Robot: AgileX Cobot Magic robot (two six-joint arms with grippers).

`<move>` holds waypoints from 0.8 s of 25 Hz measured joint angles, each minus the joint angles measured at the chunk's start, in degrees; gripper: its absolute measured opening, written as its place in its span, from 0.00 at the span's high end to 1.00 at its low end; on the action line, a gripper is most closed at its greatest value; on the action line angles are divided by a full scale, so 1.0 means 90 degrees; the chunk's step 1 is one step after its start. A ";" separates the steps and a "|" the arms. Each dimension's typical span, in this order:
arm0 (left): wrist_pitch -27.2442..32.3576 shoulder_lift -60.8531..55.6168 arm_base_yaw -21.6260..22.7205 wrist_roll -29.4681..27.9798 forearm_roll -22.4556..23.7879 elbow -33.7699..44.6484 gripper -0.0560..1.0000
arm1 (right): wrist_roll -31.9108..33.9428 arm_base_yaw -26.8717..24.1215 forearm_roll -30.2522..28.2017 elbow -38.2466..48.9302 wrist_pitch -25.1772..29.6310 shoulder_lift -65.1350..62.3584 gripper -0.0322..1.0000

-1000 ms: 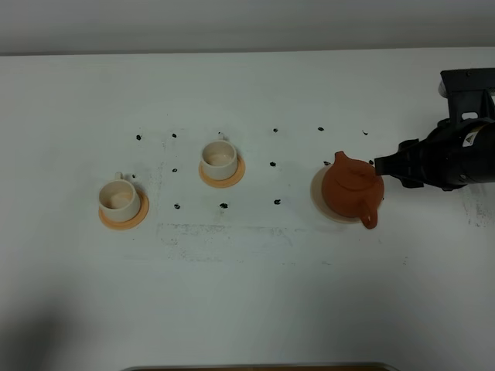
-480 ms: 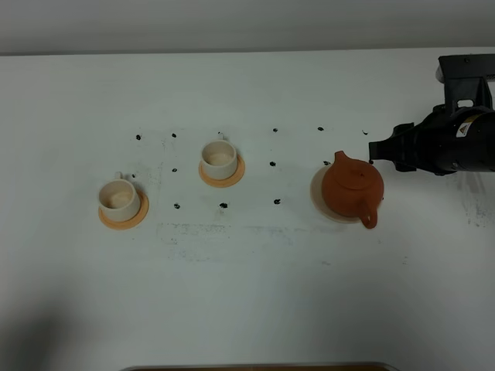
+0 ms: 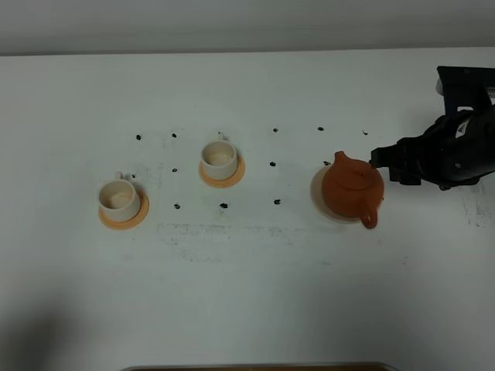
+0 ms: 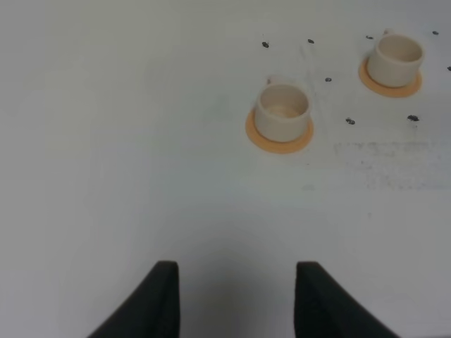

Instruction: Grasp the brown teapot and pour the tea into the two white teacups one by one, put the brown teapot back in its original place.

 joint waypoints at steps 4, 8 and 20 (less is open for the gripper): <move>0.0000 0.0000 0.0000 0.0000 0.0000 0.0000 0.56 | 0.0192 0.0321 -0.0142 -0.0349 0.0337 0.0118 0.50; 0.0000 0.0000 0.0000 0.0000 0.0000 0.0000 0.56 | 0.0206 0.0465 -0.0290 -0.0700 0.0780 0.0476 0.50; 0.0000 0.0000 0.0000 0.0000 0.0000 0.0000 0.56 | 0.0455 0.0694 -0.0874 -0.0826 0.1088 0.1169 0.50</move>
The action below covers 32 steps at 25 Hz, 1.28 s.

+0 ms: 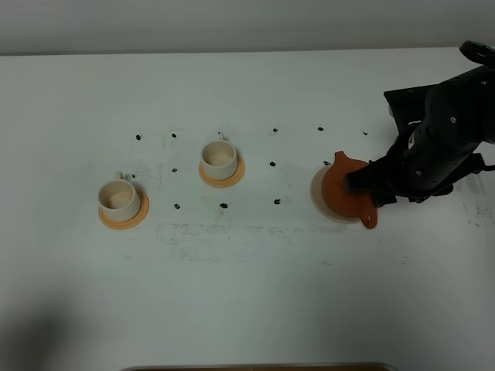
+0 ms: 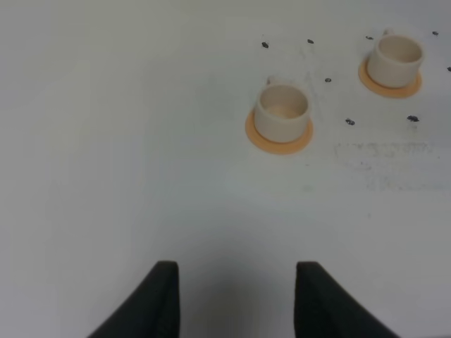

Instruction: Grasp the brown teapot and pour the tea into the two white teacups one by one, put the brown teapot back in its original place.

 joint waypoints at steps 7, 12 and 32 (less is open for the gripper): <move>0.0000 0.0000 0.0000 0.0000 0.0000 0.0000 0.56 | 0.0037 0.0321 -0.0268 -0.0291 0.0240 0.0018 0.50; 0.0000 0.0000 0.0000 0.0000 0.0000 0.0000 0.56 | 0.0045 0.0431 -0.0272 -0.0585 0.0666 0.0289 0.50; 0.0000 0.0000 0.0000 0.0000 0.0000 0.0000 0.56 | 0.0080 0.0365 -0.0413 -0.0970 0.1094 0.0879 0.50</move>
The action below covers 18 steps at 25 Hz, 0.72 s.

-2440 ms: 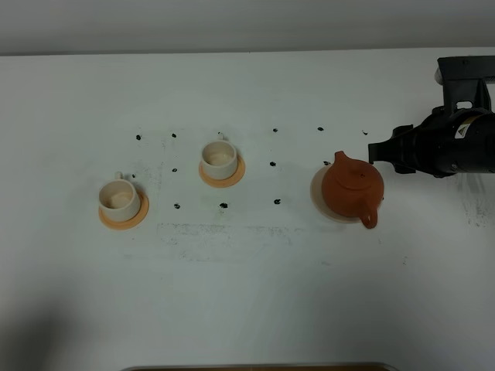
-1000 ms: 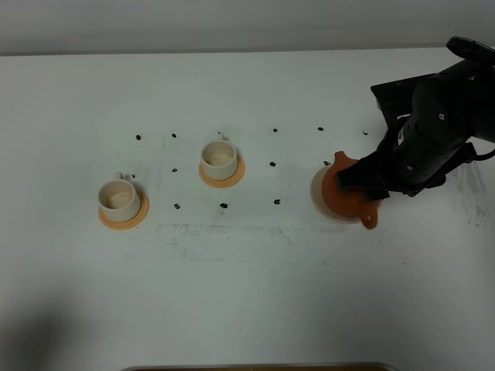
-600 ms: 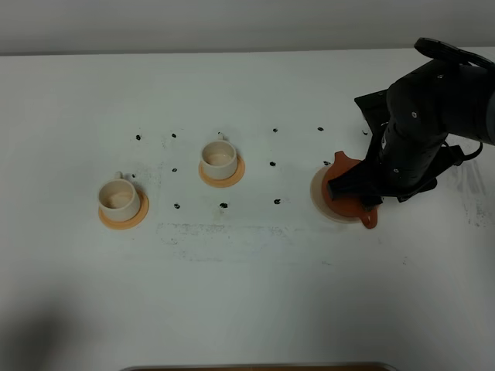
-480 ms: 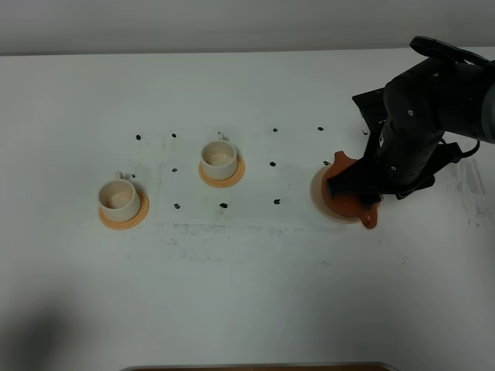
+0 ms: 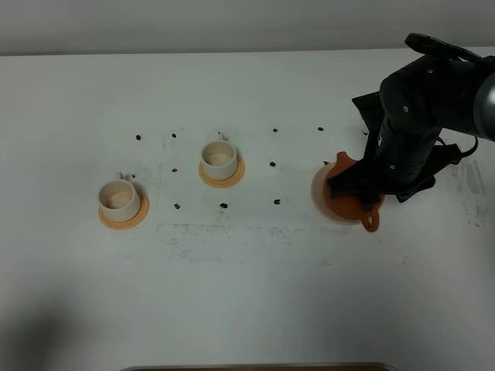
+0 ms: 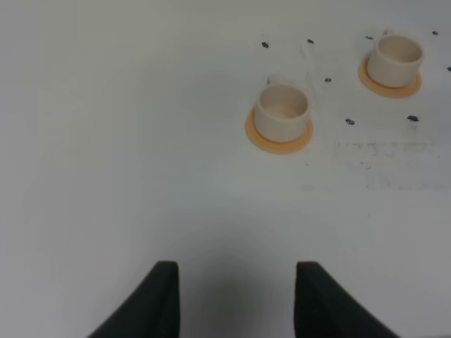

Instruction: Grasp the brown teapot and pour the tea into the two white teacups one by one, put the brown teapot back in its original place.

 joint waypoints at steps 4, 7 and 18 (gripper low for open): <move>0.0000 0.0000 0.0000 0.0006 0.0000 0.0000 0.56 | -0.0012 -0.0006 0.0006 -0.0066 0.0142 0.0026 0.50; 0.0000 0.0000 0.0000 0.0006 0.0000 0.0000 0.56 | -0.0012 -0.0011 0.0006 -0.0095 0.0158 0.0029 0.50; 0.0000 0.0000 0.0000 0.0006 0.0000 0.0000 0.56 | -0.0099 -0.0029 0.0000 -0.0095 0.0174 -0.0065 0.50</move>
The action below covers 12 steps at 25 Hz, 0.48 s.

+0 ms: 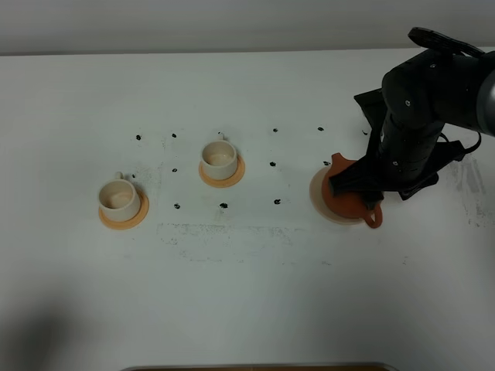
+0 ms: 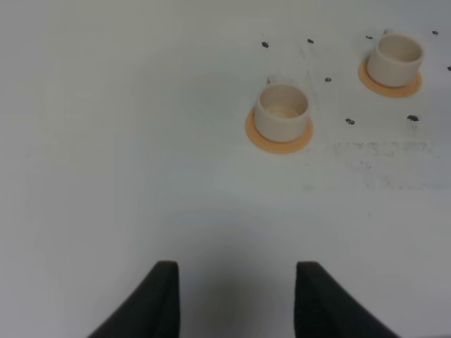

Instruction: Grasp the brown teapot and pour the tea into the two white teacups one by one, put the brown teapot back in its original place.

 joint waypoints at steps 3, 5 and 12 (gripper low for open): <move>0.0000 0.0000 0.0000 0.0000 0.0000 0.0000 0.56 | -0.0051 0.0000 -0.0007 0.0000 0.0013 -0.0038 0.50; 0.0000 0.0000 0.0000 0.0000 0.0000 0.0000 0.56 | -0.0075 0.0000 -0.0007 0.0000 0.0013 -0.0038 0.50; 0.0000 0.0000 0.0000 0.0000 0.0000 0.0000 0.56 | -0.0268 0.0000 0.0176 0.0000 -0.0019 -0.0038 0.50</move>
